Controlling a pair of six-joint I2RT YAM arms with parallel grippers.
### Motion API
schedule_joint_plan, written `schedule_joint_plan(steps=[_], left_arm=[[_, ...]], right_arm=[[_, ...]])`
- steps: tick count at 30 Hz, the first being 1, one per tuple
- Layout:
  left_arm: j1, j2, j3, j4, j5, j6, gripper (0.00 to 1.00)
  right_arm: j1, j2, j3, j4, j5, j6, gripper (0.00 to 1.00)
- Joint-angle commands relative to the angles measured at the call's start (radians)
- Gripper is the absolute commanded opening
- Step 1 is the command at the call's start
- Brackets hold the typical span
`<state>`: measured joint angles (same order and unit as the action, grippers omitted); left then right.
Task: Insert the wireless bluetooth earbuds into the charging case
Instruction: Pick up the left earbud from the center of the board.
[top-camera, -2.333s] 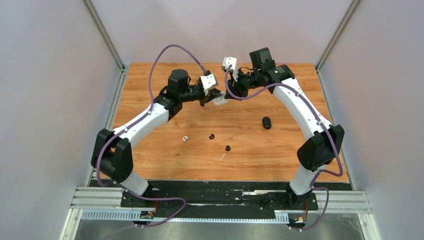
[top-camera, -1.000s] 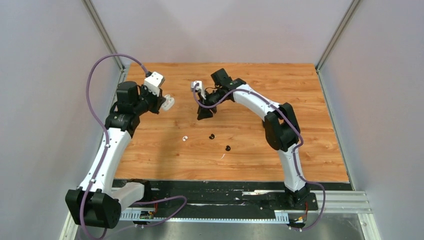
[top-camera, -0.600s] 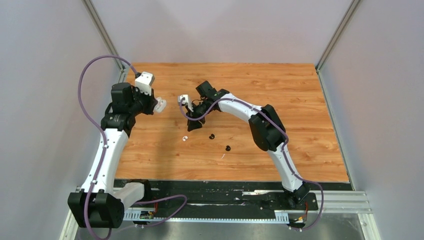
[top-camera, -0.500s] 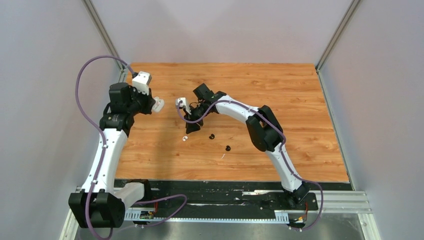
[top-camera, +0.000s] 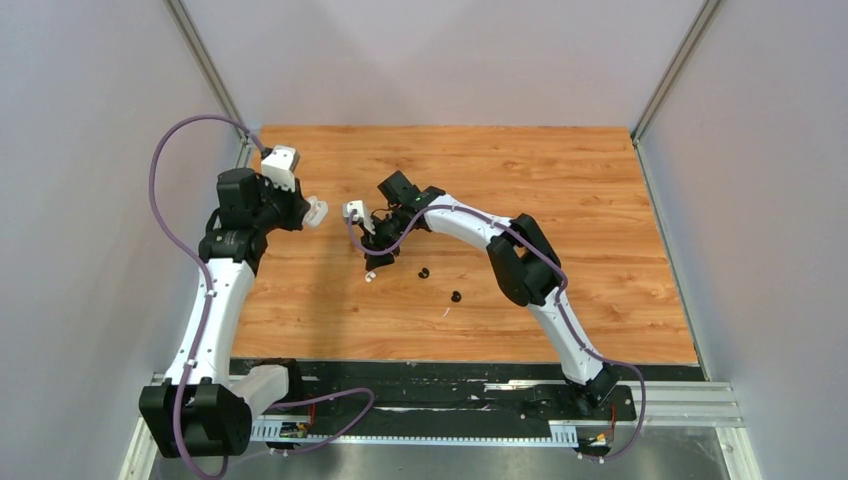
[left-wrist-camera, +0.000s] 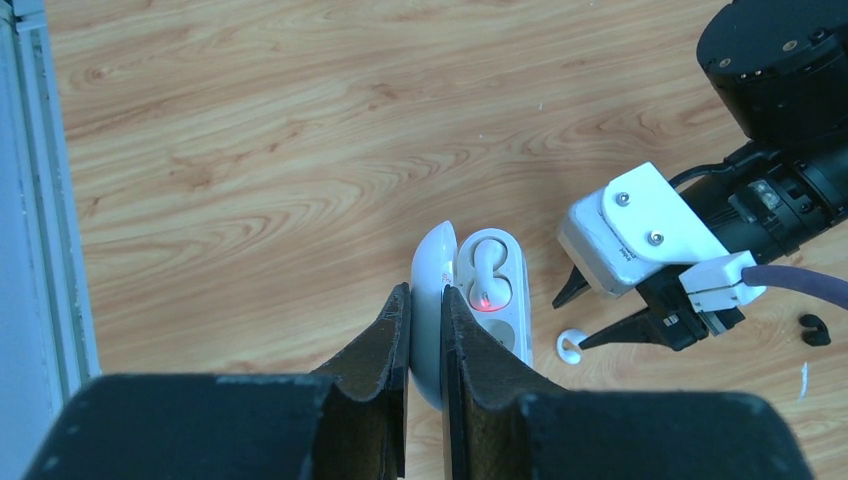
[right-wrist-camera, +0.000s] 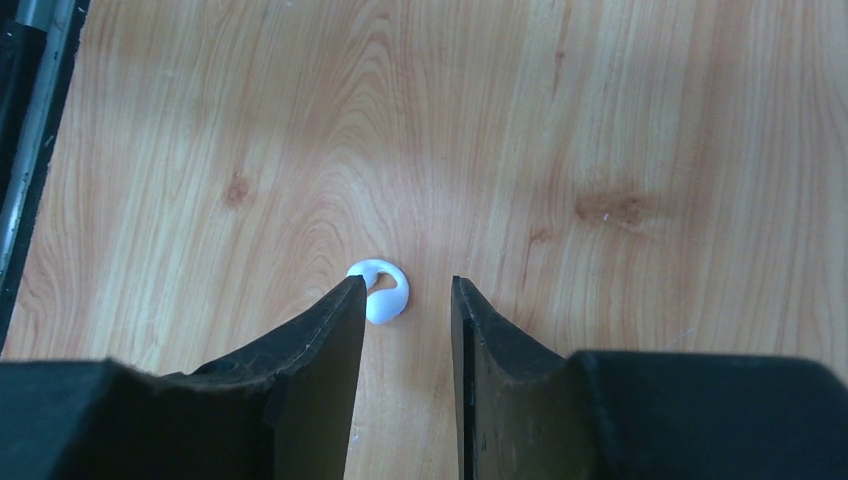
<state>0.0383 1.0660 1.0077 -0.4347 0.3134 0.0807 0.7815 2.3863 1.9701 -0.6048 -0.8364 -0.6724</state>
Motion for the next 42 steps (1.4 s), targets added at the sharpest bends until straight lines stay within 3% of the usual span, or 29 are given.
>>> schedule_joint_plan(steps=[1, 42], left_arm=[[0.006, -0.039, -0.023, 0.046, 0.02, -0.015, 0.0], [0.006, 0.006, -0.072, 0.111, 0.063, -0.011, 0.0]], right_arm=[[-0.001, 0.006, -0.007, 0.029, 0.005, -0.041, 0.36], [0.004, -0.008, -0.079, -0.017, -0.032, -0.133, 0.36]])
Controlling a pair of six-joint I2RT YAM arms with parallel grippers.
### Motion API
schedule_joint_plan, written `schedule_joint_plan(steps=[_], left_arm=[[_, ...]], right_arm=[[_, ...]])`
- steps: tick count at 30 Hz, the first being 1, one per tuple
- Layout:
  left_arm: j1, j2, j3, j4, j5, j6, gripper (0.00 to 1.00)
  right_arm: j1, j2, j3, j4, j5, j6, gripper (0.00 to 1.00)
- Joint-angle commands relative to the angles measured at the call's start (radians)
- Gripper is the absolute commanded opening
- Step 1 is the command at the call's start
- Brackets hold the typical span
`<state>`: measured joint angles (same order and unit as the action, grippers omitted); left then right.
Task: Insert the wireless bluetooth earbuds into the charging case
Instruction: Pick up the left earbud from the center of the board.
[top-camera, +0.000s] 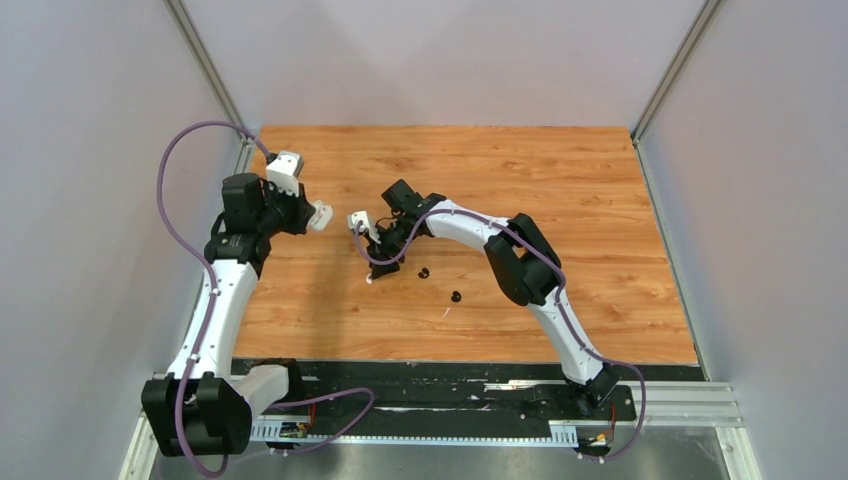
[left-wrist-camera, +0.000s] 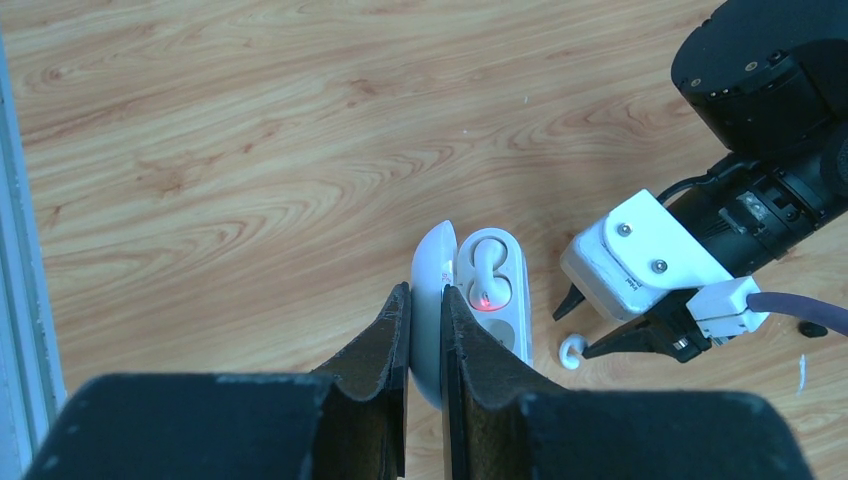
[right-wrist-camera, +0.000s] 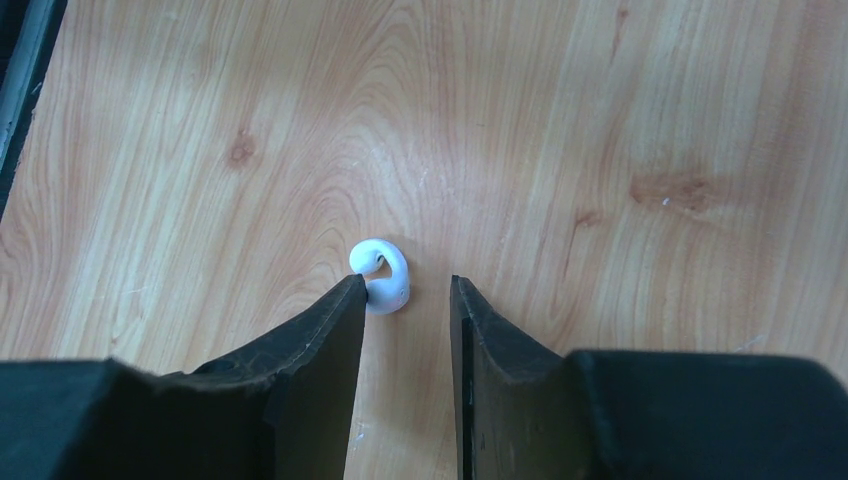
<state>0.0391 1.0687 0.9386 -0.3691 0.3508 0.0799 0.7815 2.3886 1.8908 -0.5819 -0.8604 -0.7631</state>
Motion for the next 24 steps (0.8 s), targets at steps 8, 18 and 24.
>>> schedule_joint_plan(steps=[8, 18, 24], left_arm=[[0.005, 0.008, -0.004, 0.047, 0.032, -0.014, 0.0], [0.005, 0.012, -0.01, 0.051, 0.037, -0.014, 0.0], [0.005, 0.005, -0.015, 0.044, 0.039, -0.01, 0.0]], right_arm=[[0.004, 0.007, 0.05, -0.102, -0.075, -0.056, 0.34], [0.007, 0.027, 0.082, -0.103, -0.128, -0.028, 0.33], [0.009, 0.046, 0.108, -0.101, -0.131, 0.005, 0.33]])
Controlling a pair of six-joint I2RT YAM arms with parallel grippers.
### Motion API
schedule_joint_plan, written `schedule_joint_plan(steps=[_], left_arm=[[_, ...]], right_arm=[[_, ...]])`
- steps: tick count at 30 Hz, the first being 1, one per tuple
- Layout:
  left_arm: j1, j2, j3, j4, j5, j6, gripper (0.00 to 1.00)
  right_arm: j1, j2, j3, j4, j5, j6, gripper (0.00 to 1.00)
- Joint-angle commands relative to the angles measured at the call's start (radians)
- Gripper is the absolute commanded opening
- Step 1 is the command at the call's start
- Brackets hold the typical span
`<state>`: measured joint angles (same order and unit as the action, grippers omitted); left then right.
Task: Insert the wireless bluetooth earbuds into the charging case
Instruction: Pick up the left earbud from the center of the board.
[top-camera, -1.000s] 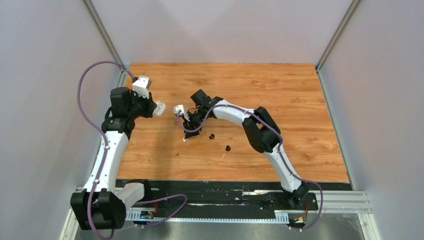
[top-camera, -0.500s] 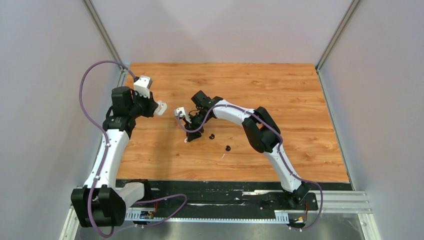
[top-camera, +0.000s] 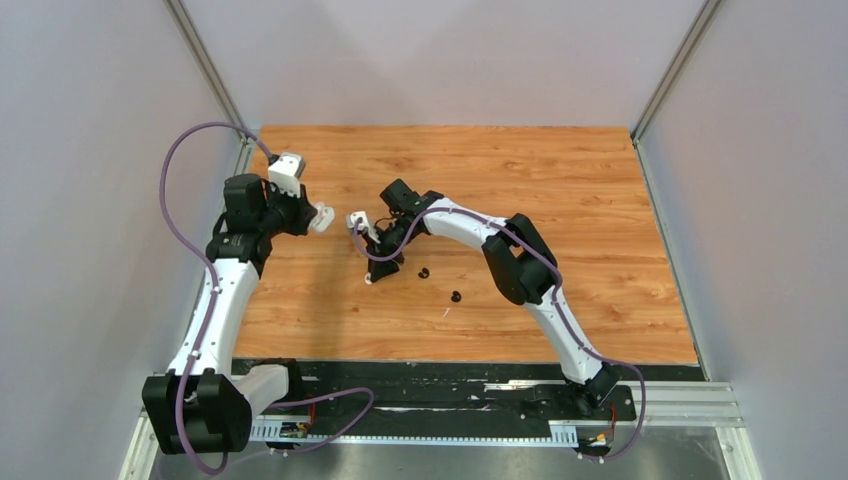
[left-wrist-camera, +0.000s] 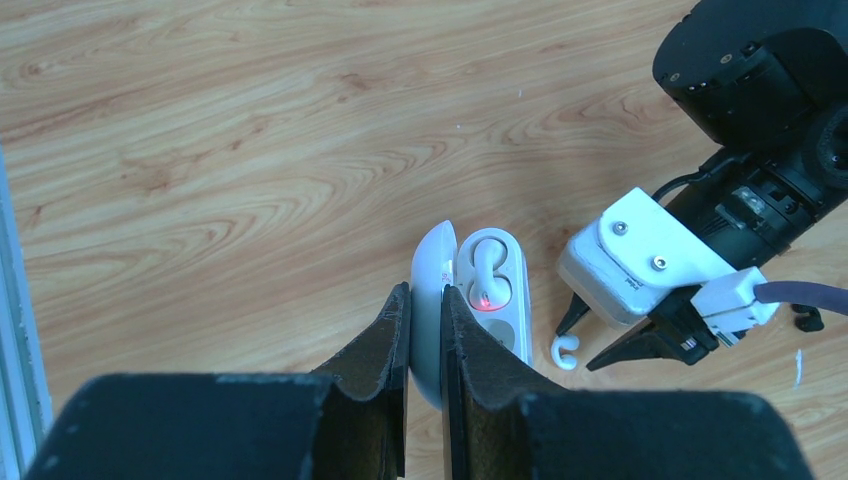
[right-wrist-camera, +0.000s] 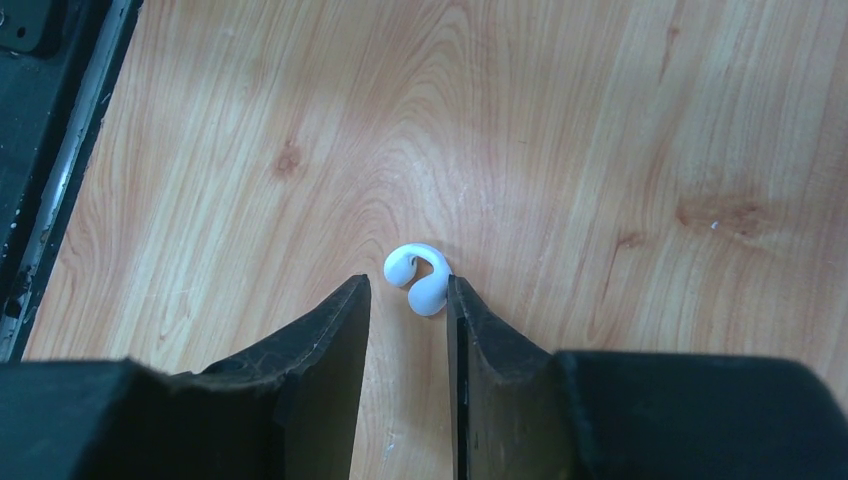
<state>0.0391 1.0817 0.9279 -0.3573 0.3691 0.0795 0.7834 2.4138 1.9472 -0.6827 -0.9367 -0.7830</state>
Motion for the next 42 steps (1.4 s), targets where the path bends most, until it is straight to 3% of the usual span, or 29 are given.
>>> schedule_joint_plan(steps=[1, 16, 32, 42], left_arm=[[0.005, -0.009, -0.005, 0.031, 0.022, -0.008, 0.0], [0.005, -0.009, -0.006, 0.033, 0.03, -0.012, 0.0], [0.005, -0.004, -0.008, 0.045, 0.038, -0.015, 0.0], [0.005, 0.003, -0.006, 0.06, 0.052, -0.014, 0.0]], right_arm=[[0.005, 0.023, 0.061, -0.001, -0.058, 0.036, 0.33], [0.004, 0.035, 0.059, 0.058, -0.037, 0.093, 0.35], [0.033, 0.05, 0.048, 0.061, 0.089, 0.076, 0.32], [0.033, 0.006, 0.036, 0.067, 0.146, 0.139, 0.18]])
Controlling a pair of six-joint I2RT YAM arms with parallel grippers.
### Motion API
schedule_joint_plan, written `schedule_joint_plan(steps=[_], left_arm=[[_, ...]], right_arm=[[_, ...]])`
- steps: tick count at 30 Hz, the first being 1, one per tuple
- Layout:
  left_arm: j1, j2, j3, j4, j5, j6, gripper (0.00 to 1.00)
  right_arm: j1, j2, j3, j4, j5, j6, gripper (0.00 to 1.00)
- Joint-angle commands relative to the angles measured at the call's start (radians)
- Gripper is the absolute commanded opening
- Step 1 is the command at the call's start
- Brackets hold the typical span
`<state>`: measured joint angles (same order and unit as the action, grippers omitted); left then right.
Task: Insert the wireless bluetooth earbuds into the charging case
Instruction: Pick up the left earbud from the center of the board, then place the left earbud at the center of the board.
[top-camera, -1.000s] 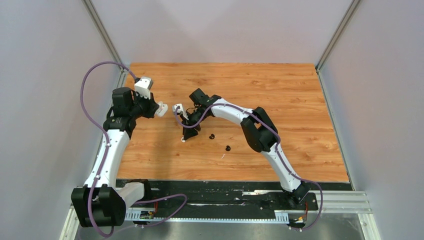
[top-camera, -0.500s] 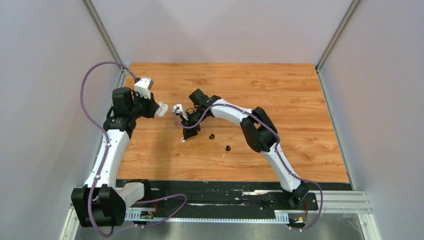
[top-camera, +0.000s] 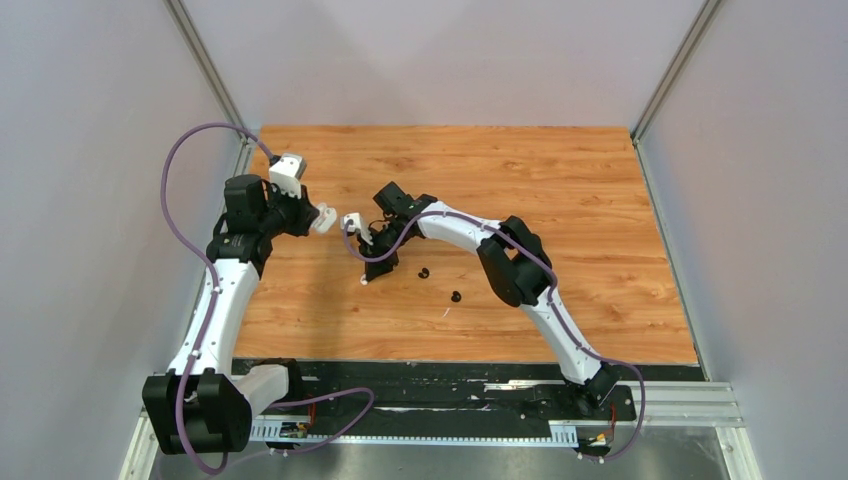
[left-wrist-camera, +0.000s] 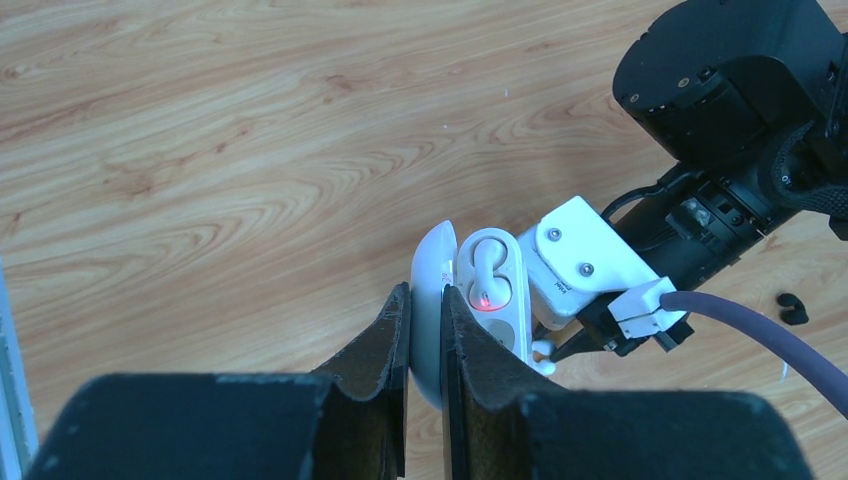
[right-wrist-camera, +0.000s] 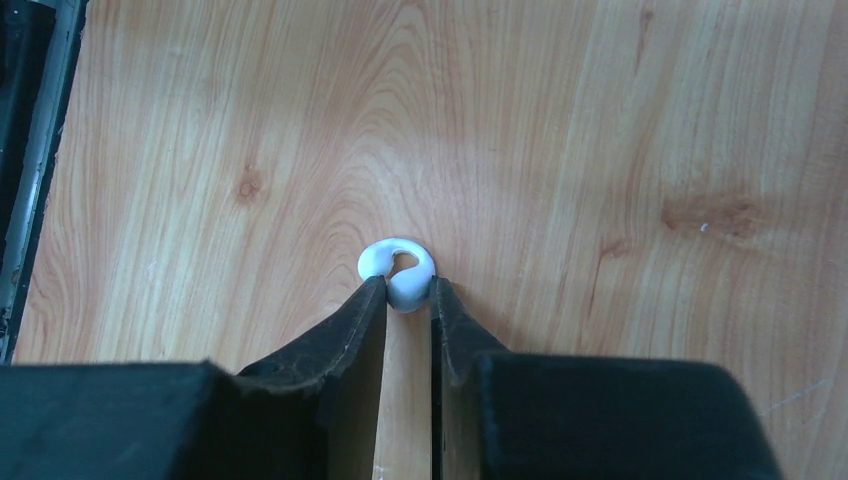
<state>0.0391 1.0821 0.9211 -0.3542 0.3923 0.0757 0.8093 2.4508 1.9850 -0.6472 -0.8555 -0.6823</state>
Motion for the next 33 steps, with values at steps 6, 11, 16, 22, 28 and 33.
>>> schedule_joint_plan(steps=[6, 11, 16, 22, 28, 33], left_arm=[[0.005, 0.058, 0.053, 0.099, 0.055, -0.036, 0.0], [0.001, 0.157, 0.119, 0.113, 0.077, -0.027, 0.0], [-0.02, 0.249, 0.231, 0.092, 0.07, 0.014, 0.0], [-0.076, 0.348, 0.322, 0.069, 0.058, 0.028, 0.0], [-0.105, 0.409, 0.362, 0.067, 0.055, 0.021, 0.0], [-0.107, 0.425, 0.364, 0.07, 0.056, 0.027, 0.0]], right_arm=[[-0.056, -0.29, -0.226, 0.108, 0.188, 0.214, 0.16], [-0.159, -0.541, -0.528, 0.183, 0.292, 0.384, 0.15], [-0.262, -0.723, -0.806, 0.254, 0.407, 0.559, 0.1], [-0.341, -0.768, -0.962, 0.304, 0.546, 0.72, 0.1], [-0.381, -0.731, -0.977, 0.294, 0.498, 0.761, 0.2], [-0.383, -0.72, -0.958, 0.24, 0.403, 0.696, 0.47]])
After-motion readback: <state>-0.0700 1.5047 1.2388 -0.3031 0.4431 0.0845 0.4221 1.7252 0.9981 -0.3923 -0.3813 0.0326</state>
